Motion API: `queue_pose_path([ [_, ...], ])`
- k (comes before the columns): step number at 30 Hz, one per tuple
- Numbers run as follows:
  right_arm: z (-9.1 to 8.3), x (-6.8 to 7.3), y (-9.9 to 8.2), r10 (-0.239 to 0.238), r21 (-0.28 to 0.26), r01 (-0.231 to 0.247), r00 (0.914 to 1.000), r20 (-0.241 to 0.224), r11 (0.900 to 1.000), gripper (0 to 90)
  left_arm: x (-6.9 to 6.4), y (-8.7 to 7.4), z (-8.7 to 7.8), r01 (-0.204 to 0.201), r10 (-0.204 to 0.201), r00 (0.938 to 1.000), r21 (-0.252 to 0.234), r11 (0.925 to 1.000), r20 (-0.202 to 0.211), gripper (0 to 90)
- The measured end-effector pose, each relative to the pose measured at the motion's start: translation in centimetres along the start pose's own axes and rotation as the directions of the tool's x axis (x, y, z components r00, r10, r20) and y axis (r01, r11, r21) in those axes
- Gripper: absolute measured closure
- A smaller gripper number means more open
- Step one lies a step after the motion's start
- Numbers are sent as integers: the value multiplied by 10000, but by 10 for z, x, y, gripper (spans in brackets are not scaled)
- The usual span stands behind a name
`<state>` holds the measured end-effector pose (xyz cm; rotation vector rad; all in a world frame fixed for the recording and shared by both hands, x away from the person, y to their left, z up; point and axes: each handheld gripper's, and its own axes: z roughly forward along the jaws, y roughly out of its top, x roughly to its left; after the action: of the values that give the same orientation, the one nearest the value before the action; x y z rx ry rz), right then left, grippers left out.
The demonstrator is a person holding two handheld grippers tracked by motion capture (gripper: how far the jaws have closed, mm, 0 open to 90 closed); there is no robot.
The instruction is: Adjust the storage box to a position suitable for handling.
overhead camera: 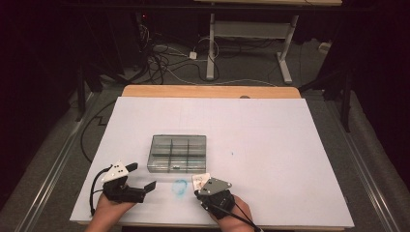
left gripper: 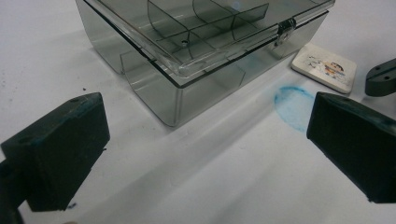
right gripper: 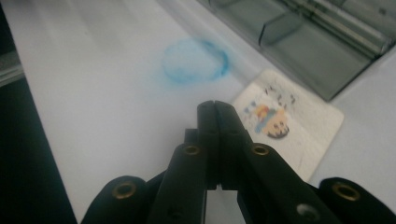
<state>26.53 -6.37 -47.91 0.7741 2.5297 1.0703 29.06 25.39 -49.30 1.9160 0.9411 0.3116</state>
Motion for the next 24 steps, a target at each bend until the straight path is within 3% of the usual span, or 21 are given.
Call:
queue_pose_path([
  [3, 6, 2, 10, -94, -116, 94, 10000, -22, 9999, 900, 0, 0, 0, 20, -20, 10000, -2, 10000, 0, 0],
  [4, 15, 3, 15, -134, -23, 134, 9999, -4, 9999, 900, 0, 0, 0, 25, -25, 10000, -10, 10000, 4, 0],
  [10, 29, 4, 17, -30, 285, 30, 10000, 22, 9996, 900, 1, 0, 0, 50, -50, 10000, -38, 10000, 62, 0],
  [24, 2, -5, -8, 500, 207, -510, 9976, 474, 9985, 900, 0, -1, -1, 26, -26, 10000, -87, 10000, 58, 0],
])
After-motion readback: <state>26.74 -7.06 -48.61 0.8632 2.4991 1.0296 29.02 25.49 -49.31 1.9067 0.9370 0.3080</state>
